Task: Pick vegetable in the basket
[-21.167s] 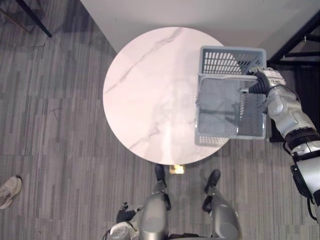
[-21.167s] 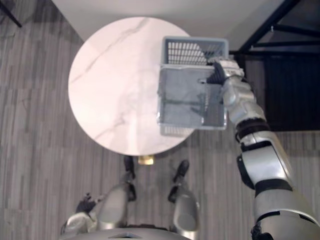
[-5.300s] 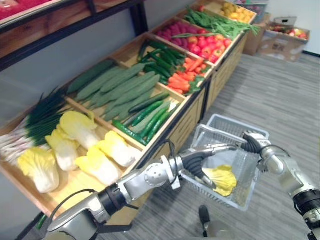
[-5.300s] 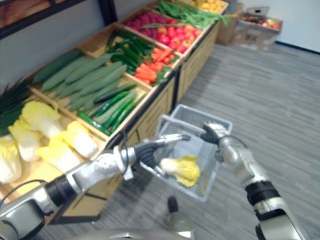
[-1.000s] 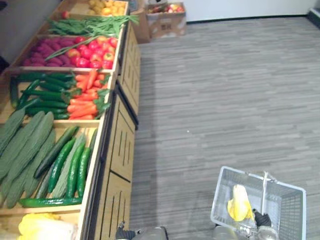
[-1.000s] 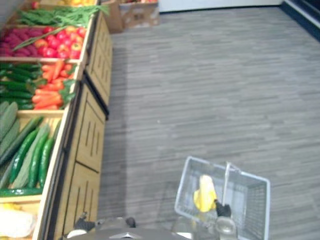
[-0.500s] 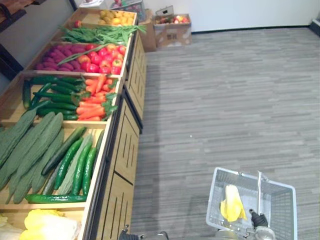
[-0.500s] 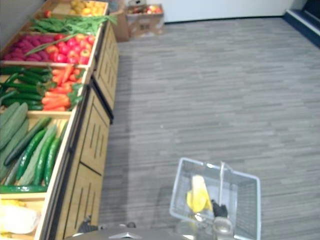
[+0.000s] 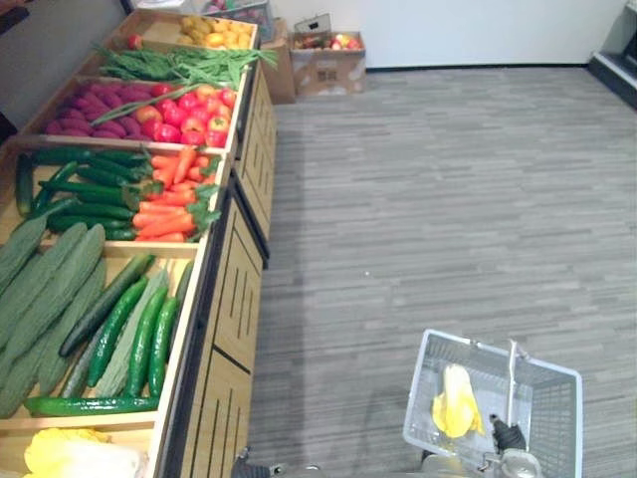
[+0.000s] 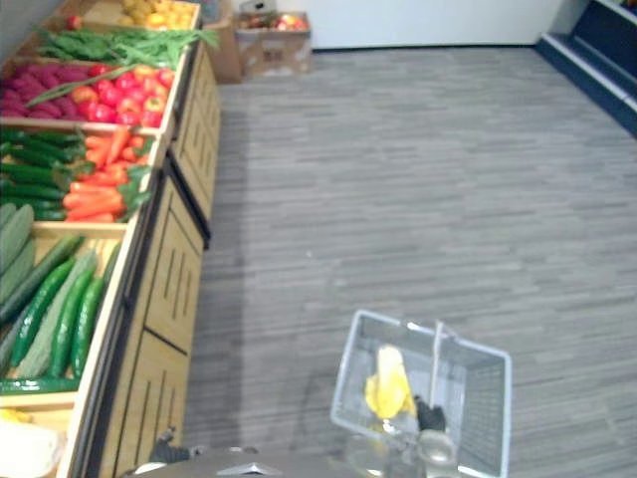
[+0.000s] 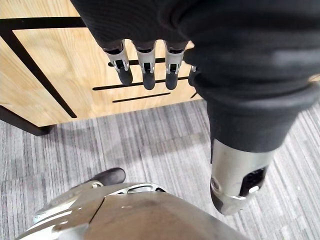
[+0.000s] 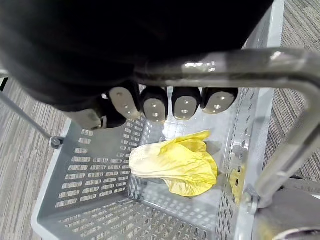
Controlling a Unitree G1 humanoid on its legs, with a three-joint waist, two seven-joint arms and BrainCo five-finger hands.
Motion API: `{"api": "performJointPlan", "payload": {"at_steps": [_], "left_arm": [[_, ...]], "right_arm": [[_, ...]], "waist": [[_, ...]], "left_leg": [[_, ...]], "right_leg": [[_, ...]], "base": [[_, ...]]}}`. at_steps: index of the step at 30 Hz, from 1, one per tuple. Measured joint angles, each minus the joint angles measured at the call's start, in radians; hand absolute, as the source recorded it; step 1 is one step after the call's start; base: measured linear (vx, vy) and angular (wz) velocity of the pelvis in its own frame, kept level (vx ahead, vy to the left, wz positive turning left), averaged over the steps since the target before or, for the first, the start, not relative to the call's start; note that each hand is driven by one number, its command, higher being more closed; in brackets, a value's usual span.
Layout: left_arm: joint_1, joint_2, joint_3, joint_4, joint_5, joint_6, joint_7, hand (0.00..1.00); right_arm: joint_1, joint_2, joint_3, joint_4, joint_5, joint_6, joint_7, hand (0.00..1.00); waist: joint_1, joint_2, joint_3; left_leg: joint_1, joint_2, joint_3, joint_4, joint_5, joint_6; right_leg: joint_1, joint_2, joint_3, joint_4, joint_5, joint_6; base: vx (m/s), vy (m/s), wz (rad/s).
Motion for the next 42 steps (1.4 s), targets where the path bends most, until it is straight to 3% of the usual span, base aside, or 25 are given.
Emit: {"api": "performJointPlan", "payload": {"at_steps": [3,7,9,11,12,14,15,16,17,18,20,21,23,24,27,31,33,34,35,36,37,38,39,40,42], "left_arm": [[0.003,0.003,0.002,0.002,0.000,0.001,-0.001,0.00],[0.002,-0.003,0.005,0.002,-0.002,0.005,0.000,0.00],[0.002,-0.014,0.021,-0.001,-0.004,0.005,0.001,0.00],[0.001,-0.015,0.028,-0.004,-0.005,0.005,0.001,0.00],[0.002,-0.022,0.045,-0.031,-0.012,0.002,0.001,0.00],[0.001,-0.032,0.054,-0.055,-0.016,0.001,0.001,0.00],[0.001,-0.043,0.065,-0.059,-0.021,0.001,0.000,0.00],[0.000,-0.040,0.069,-0.060,-0.022,0.000,-0.001,0.00],[0.000,-0.045,0.081,-0.059,-0.021,0.000,-0.001,0.00],[0.000,-0.048,0.083,-0.059,-0.022,-0.001,-0.002,0.00],[0.000,-0.048,0.084,-0.059,-0.022,-0.001,-0.002,0.00],[0.000,-0.048,0.084,-0.058,-0.022,0.000,-0.002,0.00],[0.007,-0.071,0.087,-0.057,-0.019,0.005,-0.001,0.00],[0.012,-0.073,0.101,-0.055,-0.018,0.007,-0.001,0.00],[0.013,-0.060,0.125,-0.058,-0.009,0.011,0.000,0.00],[0.012,-0.056,0.142,-0.055,-0.008,0.011,-0.001,0.00],[0.011,-0.036,0.112,-0.036,-0.001,0.017,-0.002,0.00],[0.013,-0.032,0.097,-0.036,-0.001,0.022,-0.001,0.00],[0.014,-0.023,0.073,-0.037,-0.001,0.022,-0.001,0.00],[0.018,-0.014,0.051,-0.038,-0.003,0.022,-0.001,0.00],[0.024,-0.007,0.038,-0.039,-0.003,0.022,-0.001,0.00],[0.029,0.002,0.024,-0.039,-0.005,0.022,-0.001,0.00],[0.030,0.006,0.022,-0.039,-0.013,0.023,0.002,0.00],[0.031,0.009,0.020,-0.040,-0.016,0.023,0.003,0.00],[0.030,0.005,0.009,-0.048,-0.015,0.022,0.006,0.00]], "right_arm": [[0.004,0.003,-0.006,0.000,0.002,0.002,0.000,1.00],[0.006,0.002,-0.022,0.000,0.003,0.003,0.000,1.00],[0.006,-0.004,-0.007,-0.001,0.018,0.002,-0.001,1.00],[0.006,-0.008,0.012,0.000,0.029,0.000,-0.002,1.00],[0.010,-0.009,0.009,0.000,0.031,-0.001,-0.002,1.00],[0.013,-0.011,0.007,-0.001,0.031,-0.001,-0.004,1.00],[0.018,-0.012,0.006,-0.004,0.033,0.001,-0.010,1.00],[0.022,-0.010,0.007,-0.005,0.033,0.003,-0.010,1.00],[0.021,-0.008,0.009,-0.007,0.033,0.005,-0.009,1.00],[0.016,-0.011,0.009,-0.008,0.033,0.010,-0.010,1.00],[0.009,-0.012,0.010,-0.008,0.033,0.020,-0.010,1.00],[0.005,-0.012,0.010,-0.008,0.033,0.021,-0.011,1.00],[0.016,-0.013,0.016,-0.016,0.033,0.021,-0.016,1.00],[0.020,-0.013,0.022,-0.023,0.033,0.022,-0.019,1.00],[0.029,0.021,0.051,-0.045,0.031,0.021,-0.027,1.00],[0.032,0.039,0.053,-0.044,0.029,0.021,-0.026,1.00],[0.030,0.033,0.051,-0.045,0.026,0.013,-0.023,1.00],[0.026,0.026,0.050,-0.045,0.026,0.009,-0.024,1.00],[0.017,0.016,0.052,-0.044,0.026,0.003,-0.025,1.00],[0.013,0.008,0.053,-0.044,0.027,-0.001,-0.025,1.00],[0.009,0.004,0.054,-0.045,0.028,-0.001,-0.027,1.00],[0.003,0.008,0.067,-0.044,0.029,-0.002,-0.027,1.00],[-0.005,0.011,0.082,-0.048,0.029,-0.010,-0.026,1.00],[-0.019,0.012,0.094,-0.051,0.029,-0.018,-0.025,1.00],[-0.023,0.012,0.095,-0.065,0.028,-0.027,-0.026,1.00]], "waist": [[-0.001,-0.008,-0.007],[-0.001,0.004,-0.012],[-0.001,0.022,-0.014],[0.001,0.028,-0.011],[0.000,0.023,-0.009],[0.011,0.027,0.003],[0.020,0.027,0.017],[0.024,0.027,0.017],[0.027,0.030,0.018],[0.026,0.034,0.020],[0.033,0.033,0.021],[0.034,0.035,0.022],[0.034,0.054,0.027],[0.041,0.060,0.033],[0.053,0.011,0.031],[0.086,-0.014,0.018],[0.080,-0.026,0.000],[0.076,-0.028,-0.003],[0.069,-0.026,-0.007],[0.058,-0.029,-0.008],[0.051,-0.022,-0.005],[0.044,-0.025,-0.004],[0.033,-0.032,-0.001],[0.027,-0.031,0.001],[0.025,-0.017,0.013]], "left_leg": [[-0.017,-0.001,-0.001,0.009,0.000,0.001],[-0.021,0.022,0.008,0.019,-0.015,-0.014],[-0.069,0.076,0.011,0.151,-0.080,-0.025],[-0.101,0.102,0.009,0.278,-0.091,-0.040],[-0.179,0.119,-0.010,0.440,-0.060,-0.044],[-0.245,0.136,-0.043,0.604,0.000,-0.027],[-0.289,0.152,-0.063,0.710,0.081,-0.032],[-0.305,0.154,-0.066,0.744,0.100,-0.029],[-0.314,0.157,-0.062,0.767,0.077,-0.030],[-0.341,0.144,-0.051,0.740,-0.005,-0.026],[-0.368,0.118,-0.005,0.604,-0.035,-0.024],[-0.369,0.108,0.017,0.538,-0.031,-0.024],[-0.359,0.066,0.067,0.259,0.043,-0.021],[-0.356,0.062,0.075,0.222,0.089,0.035],[-0.385,0.025,0.112,0.305,0.006,0.085],[-0.368,-0.003,0.134,0.320,-0.045,0.104],[-0.313,-0.045,0.138,0.249,-0.052,0.112],[-0.296,-0.050,0.137,0.230,-0.052,0.113],[-0.254,-0.058,0.131,0.197,-0.055,0.117],[-0.200,-0.063,0.125,0.170,-0.061,0.124],[-0.174,-0.062,0.118,0.160,-0.065,0.131],[-0.138,-0.061,0.106,0.150,-0.073,0.139],[-0.102,-0.059,0.097,0.140,-0.079,0.139],[-0.055,-0.056,0.093,0.125,-0.079,0.139],[0.009,-0.043,0.075,0.114,-0.079,0.139]], "right_leg": [[-0.001,-0.004,-0.014,-0.013,0.000,0.000],[-0.001,0.009,-0.017,-0.006,-0.010,-0.015],[-0.019,0.040,-0.012,0.050,-0.050,-0.041],[-0.016,0.054,-0.012,0.072,-0.086,-0.043],[-0.013,0.051,-0.012,0.092,-0.097,-0.049],[0.007,0.049,-0.008,0.115,-0.119,-0.047],[0.040,0.044,-0.003,0.122,-0.140,-0.068],[0.053,0.039,-0.004,0.119,-0.147,-0.074],[0.072,0.035,-0.005,0.111,-0.153,-0.076],[0.090,0.029,-0.012,0.090,-0.156,-0.078],[0.090,0.015,-0.011,0.070,-0.157,-0.077],[0.094,0.009,-0.010,0.065,-0.159,-0.072],[0.122,0.002,-0.014,0.042,-0.176,-0.046],[0.128,0.000,-0.005,0.041,-0.186,-0.028],[0.151,-0.035,0.021,-0.001,-0.167,-0.031],[0.139,-0.060,0.055,0.012,-0.091,-0.007],[0.061,-0.084,0.100,0.192,-0.075,-0.006],[0.018,-0.090,0.106,0.286,-0.061,0.015],[-0.058,-0.101,0.116,0.460,0.006,0.044],[-0.112,-0.106,0.129,0.601,0.124,0.064],[-0.129,-0.107,0.129,0.667,0.168,0.084],[-0.164,-0.105,0.122,0.779,0.171,0.096],[-0.207,-0.100,0.108,0.897,0.140,0.076],[-0.253,-0.090,0.068,0.996,0.071,0.071],[-0.290,-0.080,-0.018,1.005,-0.010,0.009]], "base": [[-0.11,-0.018,0.02],[-0.03,-0.039,-0.02],[0.03,-0.087,-0.15],[0.09,-0.105,-0.05],[0.08,-0.128,-0.01],[0.08,-0.142,-0.01],[0.12,-0.110,0.06],[0.17,-0.103,0.07],[0.15,-0.051,0.19],[0.14,-0.057,0.18],[0.11,0.009,0.05],[0.20,0.126,-0.04],[0.26,0.220,-0.11],[0.28,0.252,-0.29],[0.37,0.162,-0.09],[0.35,0.168,-0.07],[0.33,0.163,-0.03],[0.32,0.131,0.12],[0.33,0.127,0.26],[0.34,0.116,0.30],[0.36,0.097,0.30],[0.32,0.044,0.26],[0.40,0.008,0.25],[0.38,-0.043,0.23],[0.33,-0.087,0.24]]}}
